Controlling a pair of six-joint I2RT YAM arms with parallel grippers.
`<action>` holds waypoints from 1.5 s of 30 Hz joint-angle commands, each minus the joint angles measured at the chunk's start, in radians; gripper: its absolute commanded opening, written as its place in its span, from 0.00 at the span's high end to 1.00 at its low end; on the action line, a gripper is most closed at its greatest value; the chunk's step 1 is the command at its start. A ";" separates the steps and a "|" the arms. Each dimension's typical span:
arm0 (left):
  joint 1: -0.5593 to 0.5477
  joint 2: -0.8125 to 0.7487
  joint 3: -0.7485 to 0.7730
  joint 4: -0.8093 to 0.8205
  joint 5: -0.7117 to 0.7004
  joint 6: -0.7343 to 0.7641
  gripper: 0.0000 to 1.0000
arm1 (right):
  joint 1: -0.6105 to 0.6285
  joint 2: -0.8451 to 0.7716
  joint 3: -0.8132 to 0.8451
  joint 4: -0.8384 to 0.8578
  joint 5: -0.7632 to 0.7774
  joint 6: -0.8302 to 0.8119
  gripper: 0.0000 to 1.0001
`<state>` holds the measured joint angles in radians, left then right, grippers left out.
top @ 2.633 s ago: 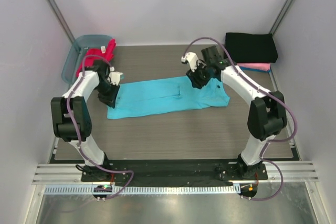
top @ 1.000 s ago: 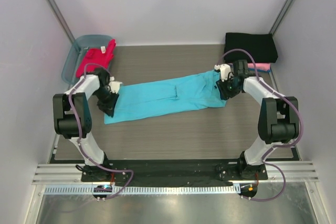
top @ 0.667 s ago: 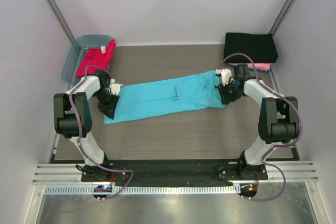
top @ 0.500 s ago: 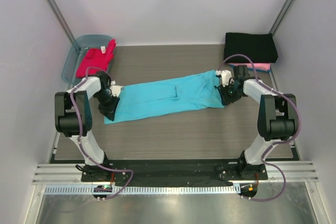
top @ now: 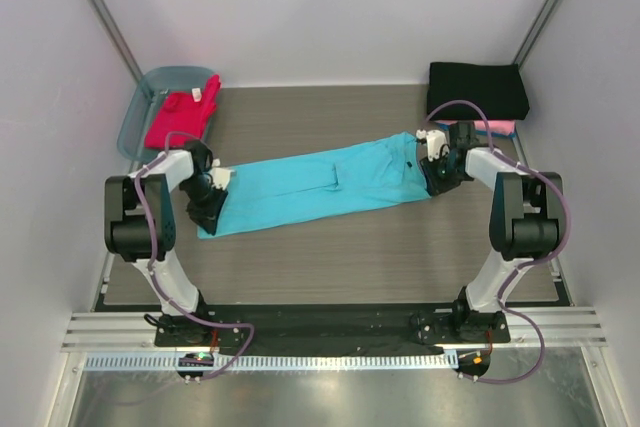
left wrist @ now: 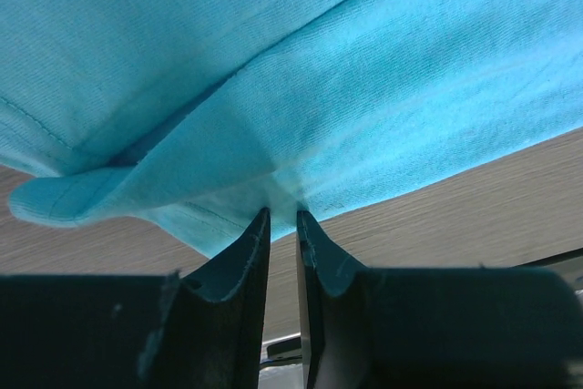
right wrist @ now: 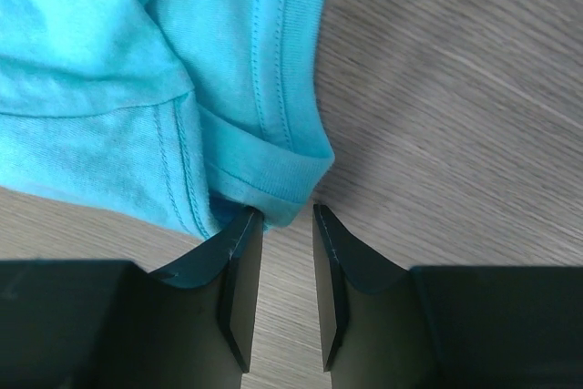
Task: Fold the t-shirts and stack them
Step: Fold the tshirt
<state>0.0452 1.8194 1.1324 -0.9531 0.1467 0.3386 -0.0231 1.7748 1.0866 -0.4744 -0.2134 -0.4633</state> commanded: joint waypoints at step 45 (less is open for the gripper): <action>-0.073 -0.102 -0.046 0.007 0.001 0.316 0.55 | -0.034 -0.236 0.070 -0.193 -0.222 -0.043 0.59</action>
<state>0.0029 1.6890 1.0920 -1.0195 0.1734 0.6327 -0.0563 1.5585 1.1374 -0.6666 -0.4114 -0.5194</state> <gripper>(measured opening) 0.453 0.409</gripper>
